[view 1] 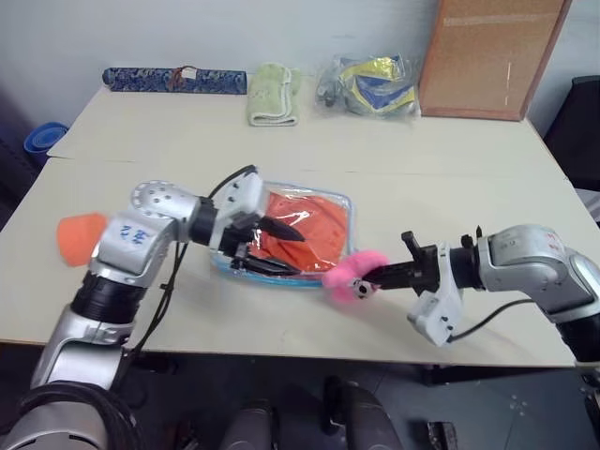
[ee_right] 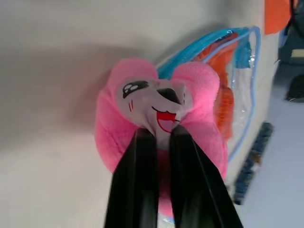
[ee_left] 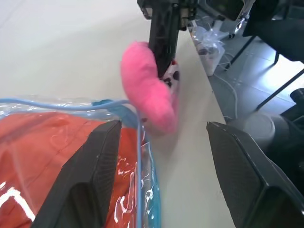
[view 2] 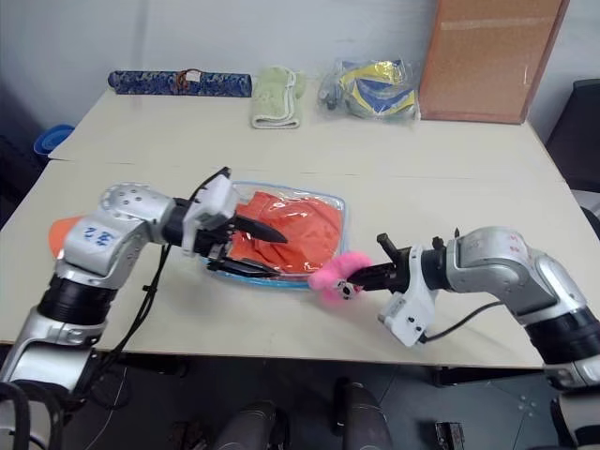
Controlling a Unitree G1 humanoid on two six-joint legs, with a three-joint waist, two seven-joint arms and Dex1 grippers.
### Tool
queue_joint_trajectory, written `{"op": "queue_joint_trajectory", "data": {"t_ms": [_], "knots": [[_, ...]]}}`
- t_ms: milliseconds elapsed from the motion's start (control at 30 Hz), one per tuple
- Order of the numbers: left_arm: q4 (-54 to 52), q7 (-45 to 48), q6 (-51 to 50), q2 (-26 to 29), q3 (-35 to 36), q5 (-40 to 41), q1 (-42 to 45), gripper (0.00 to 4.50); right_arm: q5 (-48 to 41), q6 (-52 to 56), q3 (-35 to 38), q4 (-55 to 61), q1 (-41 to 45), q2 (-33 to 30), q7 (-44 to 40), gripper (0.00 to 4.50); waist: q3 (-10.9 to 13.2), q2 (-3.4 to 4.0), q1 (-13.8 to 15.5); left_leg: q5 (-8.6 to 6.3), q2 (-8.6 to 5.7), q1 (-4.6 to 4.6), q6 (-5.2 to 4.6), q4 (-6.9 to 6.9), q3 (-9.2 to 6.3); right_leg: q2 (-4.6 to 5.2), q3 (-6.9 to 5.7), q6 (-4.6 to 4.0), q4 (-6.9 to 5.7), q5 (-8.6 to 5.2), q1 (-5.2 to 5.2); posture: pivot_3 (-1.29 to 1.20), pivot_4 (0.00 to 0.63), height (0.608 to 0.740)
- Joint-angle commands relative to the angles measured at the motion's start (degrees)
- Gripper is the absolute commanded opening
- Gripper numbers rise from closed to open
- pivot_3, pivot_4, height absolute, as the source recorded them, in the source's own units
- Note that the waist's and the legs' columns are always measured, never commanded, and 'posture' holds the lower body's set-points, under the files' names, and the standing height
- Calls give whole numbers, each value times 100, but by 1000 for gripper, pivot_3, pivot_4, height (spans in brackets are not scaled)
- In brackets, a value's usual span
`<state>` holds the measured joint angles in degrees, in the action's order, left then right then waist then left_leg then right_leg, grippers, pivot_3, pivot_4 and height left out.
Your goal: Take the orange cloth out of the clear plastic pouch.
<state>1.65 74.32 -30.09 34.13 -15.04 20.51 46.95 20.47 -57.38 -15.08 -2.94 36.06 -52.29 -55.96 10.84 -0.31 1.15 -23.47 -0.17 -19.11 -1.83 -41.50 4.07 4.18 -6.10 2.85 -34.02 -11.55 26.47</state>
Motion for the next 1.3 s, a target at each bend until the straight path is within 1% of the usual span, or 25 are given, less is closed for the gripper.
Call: {"op": "queue_joint_trajectory", "data": {"t_ms": [33,100,200,367,500,600,700,900,1033,1233,1267,1300], "knots": [[210,-99,-7,-254,-216,-188,224,3042,405,-519,-46,-270,313,82,417,8,0,0,-2,0,1,0,0,0,0,0,0,0,0,0,1,0,150,740],[320,-45,6,-406,-349,-249,280,3042,561,-688,-133,-390,465,151,583,8,0,0,-3,0,4,-5,0,1,-1,0,-1,0,0,0,5,0,150,740],[699,-288,292,-680,-564,-643,417,3042,831,-799,-196,-469,692,288,828,8,0,1,-3,1,5,-5,2,1,-2,0,-2,0,1,0,4,0,150,740],[1178,-633,501,-1033,-502,-930,635,3042,1002,-800,-252,-452,881,308,1009,8,0,1,-2,2,4,-5,2,-1,-1,2,0,0,-3,0,4,0,150,740],[1288,-662,508,-1188,-595,-1059,684,3042,1015,-743,-231,-317,908,321,1113,8,0,1,-2,2,5,-6,1,-1,-2,17,-2,0,-2,0,4,0,150,740],[1291,-742,577,-1267,-595,-1164,660,3042,1034,-685,-217,-240,850,282,1138,8,0,1,-2,2,5,-6,1,-1,-2,21,-3,0,-1,0,4,0,150,740],[1331,-821,417,-1339,-385,-1079,735,3042,1014,-620,-176,-150,741,210,1149,8,0,1,2,2,5,-6,1,-1,-2,24,-3,0,-2,0,4,0,150,740],[1312,-816,398,-1297,-218,-1063,735,3042,1133,-494,-158,-100,580,122,1262,8,0,1,1,2,5,-6,0,-1,-3,26,-4,0,-1,0,4,0,150,740],[1185,-660,317,-1267,-373,-1112,635,3042,1235,-490,-165,-89,557,105,1391,8,0,1,1,2,5,-6,0,0,-3,26,-4,0,-1,0,4,0,150,740],[1228,-634,411,-1466,-557,-1210,646,3042,1382,-461,-185,-95,591,130,1508,8,0,1,5,2,4,-7,0,-1,-4,24,-4,0,-1,0,3,0,150,740],[1210,-640,394,-1481,-550,-1199,638,2662,1386,-435,-179,-91,576,122,1505,0,0,1,4,2,4,-7,0,-1,-3,24,-4,0,-1,0,3,0,150,740],[1185,-636,372,-1487,-543,-1186,625,2448,1393,-401,-168,-89,553,112,1503,0,0,1,3,2,4,-7,0,-1,-3,24,-4,0,-1,0,3,0,150,740]]}}
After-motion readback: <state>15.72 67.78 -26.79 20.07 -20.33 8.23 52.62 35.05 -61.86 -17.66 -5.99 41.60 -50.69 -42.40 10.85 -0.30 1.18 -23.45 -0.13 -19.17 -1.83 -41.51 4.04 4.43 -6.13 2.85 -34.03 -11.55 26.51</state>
